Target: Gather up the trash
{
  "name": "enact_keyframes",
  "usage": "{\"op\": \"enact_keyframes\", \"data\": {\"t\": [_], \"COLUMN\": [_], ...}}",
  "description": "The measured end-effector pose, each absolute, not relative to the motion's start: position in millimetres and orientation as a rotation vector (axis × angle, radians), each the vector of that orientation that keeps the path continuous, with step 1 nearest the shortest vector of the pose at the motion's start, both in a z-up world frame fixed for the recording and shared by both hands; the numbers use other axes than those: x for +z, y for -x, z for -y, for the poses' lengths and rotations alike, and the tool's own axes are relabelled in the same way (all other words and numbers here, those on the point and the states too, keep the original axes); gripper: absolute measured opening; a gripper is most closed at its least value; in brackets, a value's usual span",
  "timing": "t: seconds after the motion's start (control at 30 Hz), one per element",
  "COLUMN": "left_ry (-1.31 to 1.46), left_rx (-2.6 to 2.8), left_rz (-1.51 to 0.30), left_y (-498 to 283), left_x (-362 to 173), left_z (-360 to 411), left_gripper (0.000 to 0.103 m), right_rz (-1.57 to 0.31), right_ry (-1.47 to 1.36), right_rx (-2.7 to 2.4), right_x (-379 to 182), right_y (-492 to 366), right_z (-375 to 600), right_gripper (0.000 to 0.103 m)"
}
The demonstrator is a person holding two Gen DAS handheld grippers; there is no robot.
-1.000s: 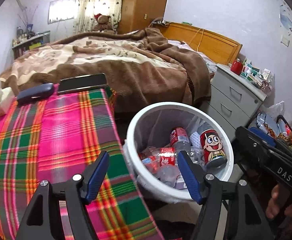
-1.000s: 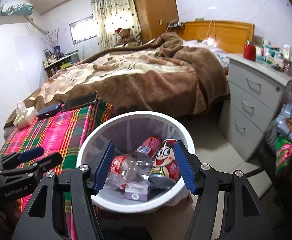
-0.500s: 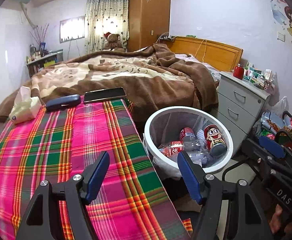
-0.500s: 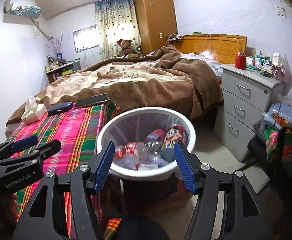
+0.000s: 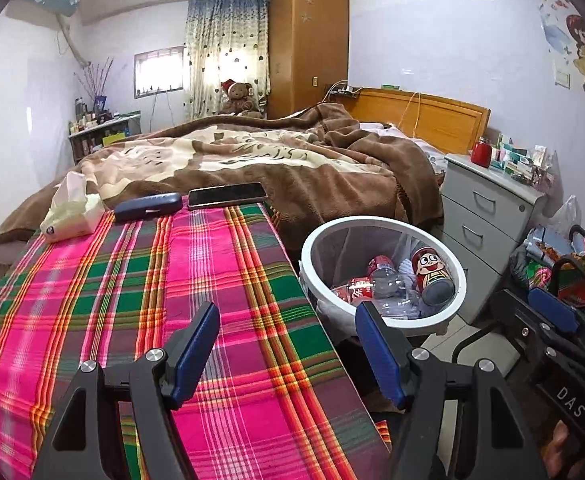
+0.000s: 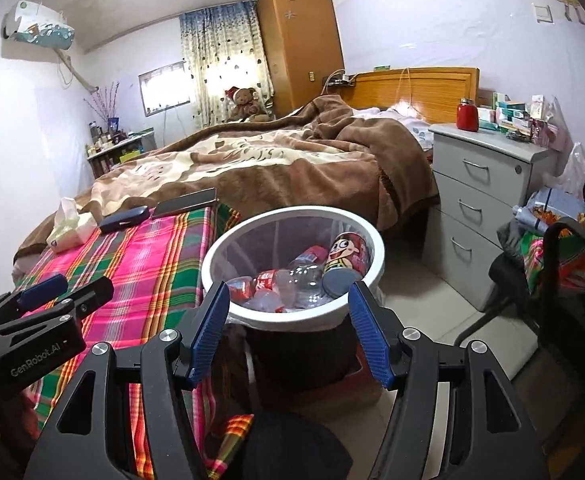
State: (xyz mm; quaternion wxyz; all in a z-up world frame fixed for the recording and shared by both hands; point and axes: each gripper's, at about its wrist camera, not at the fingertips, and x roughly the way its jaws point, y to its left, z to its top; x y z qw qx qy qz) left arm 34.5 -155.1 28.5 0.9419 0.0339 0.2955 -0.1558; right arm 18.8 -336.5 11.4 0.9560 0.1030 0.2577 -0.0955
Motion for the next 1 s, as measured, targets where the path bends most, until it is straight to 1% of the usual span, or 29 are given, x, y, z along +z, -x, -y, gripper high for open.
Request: {"op": "enact_keyframes", "data": {"t": [1.0], "left_ry": [-0.078], "left_rx": [-0.313], "left_rz": [-0.581], "left_y": [-24.1], "left_x": [31.3], "left_z": [155.5], "left_gripper": [0.070], "right_rz": [-0.519], "right_ry": [-0.216], "right_rx": [-0.183], "right_x": [12.9], "right_y": [-11.9], "right_z": [327.4], "right_gripper": [0.063]}}
